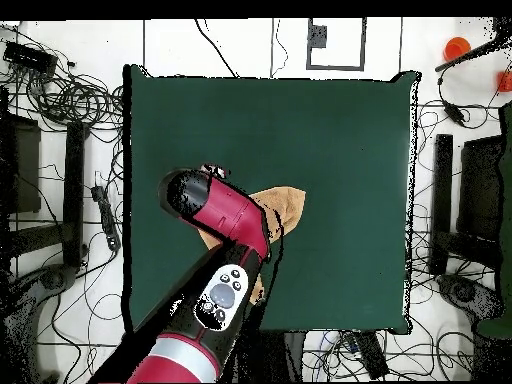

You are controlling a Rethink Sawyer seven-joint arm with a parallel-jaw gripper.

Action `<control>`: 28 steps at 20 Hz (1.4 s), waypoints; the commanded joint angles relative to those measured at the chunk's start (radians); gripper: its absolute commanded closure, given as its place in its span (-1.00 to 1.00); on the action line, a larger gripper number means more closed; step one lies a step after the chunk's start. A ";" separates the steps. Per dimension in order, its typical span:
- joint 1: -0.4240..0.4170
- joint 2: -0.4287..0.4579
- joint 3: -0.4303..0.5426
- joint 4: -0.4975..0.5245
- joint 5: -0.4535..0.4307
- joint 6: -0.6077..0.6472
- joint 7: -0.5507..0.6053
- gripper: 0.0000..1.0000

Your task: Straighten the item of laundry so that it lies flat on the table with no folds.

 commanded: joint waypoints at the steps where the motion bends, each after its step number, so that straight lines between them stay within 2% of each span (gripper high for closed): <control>1: 0.020 0.021 0.137 0.088 0.042 0.025 0.213 -1.00; 28: 0.040 0.056 0.124 0.016 0.029 0.158 0.287 -1.00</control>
